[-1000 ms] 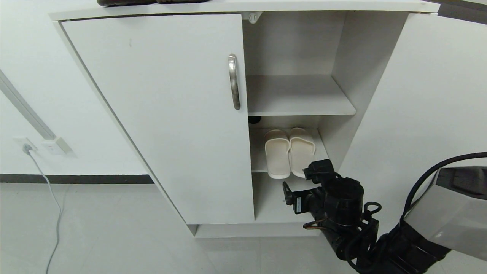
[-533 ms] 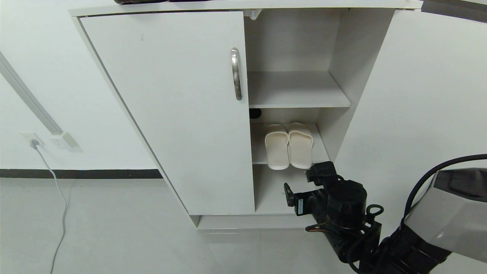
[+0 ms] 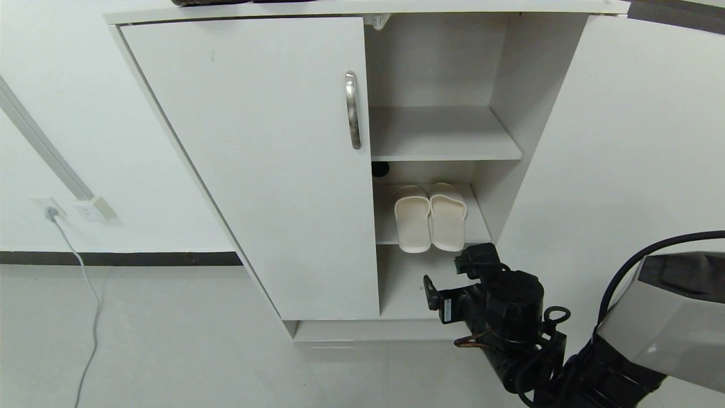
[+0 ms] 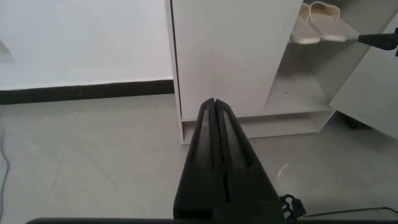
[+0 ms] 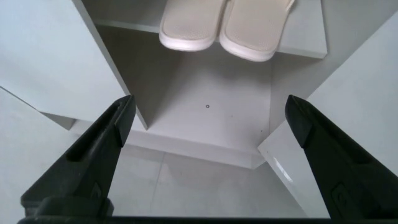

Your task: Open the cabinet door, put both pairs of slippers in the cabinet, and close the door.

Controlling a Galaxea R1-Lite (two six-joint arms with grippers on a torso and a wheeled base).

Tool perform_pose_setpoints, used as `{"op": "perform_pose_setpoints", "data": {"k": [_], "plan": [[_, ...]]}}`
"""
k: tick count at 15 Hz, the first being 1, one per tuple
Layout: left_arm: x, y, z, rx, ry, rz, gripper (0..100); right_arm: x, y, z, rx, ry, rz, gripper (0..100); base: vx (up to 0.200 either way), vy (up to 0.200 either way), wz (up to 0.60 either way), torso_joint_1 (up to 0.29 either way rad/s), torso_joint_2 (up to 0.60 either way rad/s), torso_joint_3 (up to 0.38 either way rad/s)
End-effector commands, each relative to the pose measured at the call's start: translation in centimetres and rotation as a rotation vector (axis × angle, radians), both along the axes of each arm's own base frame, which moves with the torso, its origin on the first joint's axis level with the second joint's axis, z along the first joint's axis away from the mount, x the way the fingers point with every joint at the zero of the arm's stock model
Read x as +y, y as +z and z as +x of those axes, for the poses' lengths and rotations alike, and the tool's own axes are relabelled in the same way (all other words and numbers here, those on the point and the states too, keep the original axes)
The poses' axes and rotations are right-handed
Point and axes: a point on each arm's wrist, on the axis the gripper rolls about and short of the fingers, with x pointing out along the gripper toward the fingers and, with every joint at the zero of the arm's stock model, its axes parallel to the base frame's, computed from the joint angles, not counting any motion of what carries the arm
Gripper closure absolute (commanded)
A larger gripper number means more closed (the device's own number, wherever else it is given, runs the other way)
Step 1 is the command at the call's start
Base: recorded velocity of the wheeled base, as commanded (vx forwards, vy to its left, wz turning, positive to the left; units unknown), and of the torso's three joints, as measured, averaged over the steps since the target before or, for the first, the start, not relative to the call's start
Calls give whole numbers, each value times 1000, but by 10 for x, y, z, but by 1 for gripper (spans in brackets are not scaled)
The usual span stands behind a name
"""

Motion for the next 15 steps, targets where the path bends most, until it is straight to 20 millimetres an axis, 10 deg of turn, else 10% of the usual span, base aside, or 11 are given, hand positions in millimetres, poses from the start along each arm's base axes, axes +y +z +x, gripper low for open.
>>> {"op": "perform_pose_setpoints", "data": {"k": [1, 15], "plan": [[0, 0, 0, 1, 0, 0, 100, 0, -2, 0, 5, 1, -5, 0, 0, 0, 0, 2, 7, 110], [0, 0, 0, 1, 1, -3, 100, -12, -1, -19, 25, 51, -40, 0, 0, 0, 0, 1, 1, 116]]}}
